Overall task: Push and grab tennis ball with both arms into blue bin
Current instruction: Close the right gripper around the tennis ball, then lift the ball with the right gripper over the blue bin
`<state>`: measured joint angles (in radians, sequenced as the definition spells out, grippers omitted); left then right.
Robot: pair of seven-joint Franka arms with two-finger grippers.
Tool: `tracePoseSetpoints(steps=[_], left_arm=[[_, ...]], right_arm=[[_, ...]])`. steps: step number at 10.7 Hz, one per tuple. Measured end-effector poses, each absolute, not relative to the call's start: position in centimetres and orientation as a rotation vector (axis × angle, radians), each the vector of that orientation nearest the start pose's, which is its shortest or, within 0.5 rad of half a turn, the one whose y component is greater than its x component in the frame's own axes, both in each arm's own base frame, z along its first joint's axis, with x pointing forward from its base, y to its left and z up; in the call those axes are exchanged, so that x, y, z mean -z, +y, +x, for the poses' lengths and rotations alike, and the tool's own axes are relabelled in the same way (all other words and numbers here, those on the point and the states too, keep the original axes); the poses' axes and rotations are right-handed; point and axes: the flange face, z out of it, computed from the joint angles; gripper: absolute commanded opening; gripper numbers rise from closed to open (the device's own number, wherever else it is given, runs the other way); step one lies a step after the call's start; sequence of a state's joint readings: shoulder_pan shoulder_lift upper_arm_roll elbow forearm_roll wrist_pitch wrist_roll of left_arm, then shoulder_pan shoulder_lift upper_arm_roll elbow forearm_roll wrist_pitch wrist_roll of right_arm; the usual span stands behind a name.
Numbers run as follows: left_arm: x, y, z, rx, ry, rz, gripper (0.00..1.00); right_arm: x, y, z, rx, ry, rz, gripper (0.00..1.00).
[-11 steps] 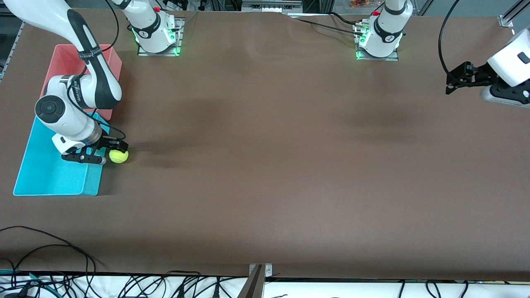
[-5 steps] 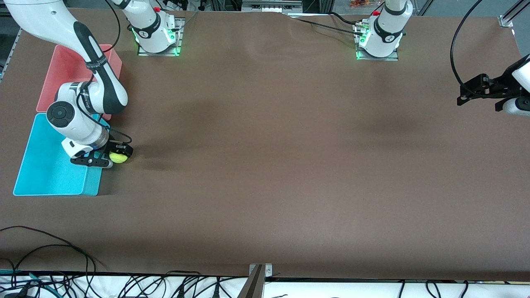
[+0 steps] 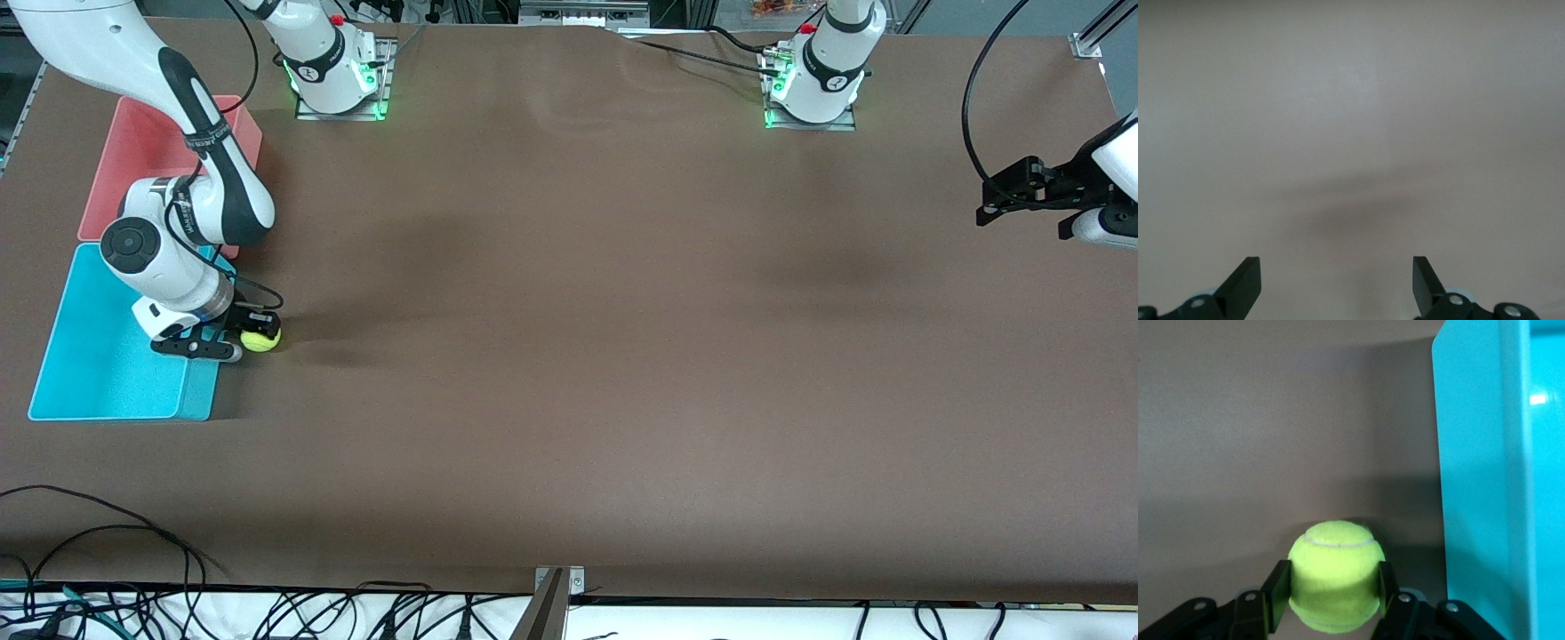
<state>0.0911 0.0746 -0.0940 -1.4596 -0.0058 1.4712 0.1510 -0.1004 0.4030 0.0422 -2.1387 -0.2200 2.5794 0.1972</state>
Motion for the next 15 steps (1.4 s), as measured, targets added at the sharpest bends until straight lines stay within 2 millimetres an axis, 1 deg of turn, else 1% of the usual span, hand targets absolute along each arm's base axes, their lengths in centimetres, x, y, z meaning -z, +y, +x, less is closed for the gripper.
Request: tracePoseSetpoints(steps=[3, 4, 5, 6, 7, 9, 10, 11, 12, 13, 15], left_arm=[[-62.7, -0.1, 56.8, -0.096, 0.245, -3.148, 1.0], [-62.7, -0.1, 56.8, -0.096, 0.245, -3.148, 1.0], [-62.7, -0.1, 56.8, -0.096, 0.245, -3.148, 1.0], [-62.7, -0.1, 56.8, -0.096, 0.245, -3.148, 1.0], [-62.7, -0.1, 56.8, -0.096, 0.245, -3.148, 1.0], [-62.7, -0.1, 56.8, -0.095, 0.245, -3.148, 1.0], [-62.7, -0.1, 56.8, -0.095, 0.245, -3.148, 1.0], [-62.7, -0.1, 56.8, -0.095, 0.245, -3.148, 1.0], [-62.7, -0.1, 56.8, -0.095, 0.245, -3.148, 1.0], [-62.7, -0.1, 56.8, -0.095, 0.245, -3.148, 1.0], [-62.7, -0.2, 56.8, -0.095, 0.248, -3.148, 1.0]], right_arm=[[-21.8, -3.0, 57.6, 0.072, 0.12, -3.241, 0.07], [-22.0, -3.1, 57.7, 0.05, 0.123, -3.245, 0.07], [-22.7, -3.3, 58.1, 0.004, 0.131, -3.255, 0.07], [-24.0, -3.5, 59.0, -0.055, 0.144, -3.269, 0.07], [-25.9, -3.6, 59.9, -0.108, 0.155, -3.281, 0.07], [-30.2, -2.9, 61.5, -0.191, 0.158, -3.297, 0.07], [-31.9, -2.5, 62.0, -0.218, 0.159, -3.302, 0.07], [-33.2, -2.6, 62.3, -0.237, 0.147, -3.306, 0.07], [-34.1, -3.1, 62.4, -0.254, 0.092, -3.308, 0.07], [-34.5, -4.6, 62.4, -0.264, 0.043, -3.311, 0.07], [-34.6, -9.5, 61.8, -0.298, -0.036, -3.315, 0.07]])
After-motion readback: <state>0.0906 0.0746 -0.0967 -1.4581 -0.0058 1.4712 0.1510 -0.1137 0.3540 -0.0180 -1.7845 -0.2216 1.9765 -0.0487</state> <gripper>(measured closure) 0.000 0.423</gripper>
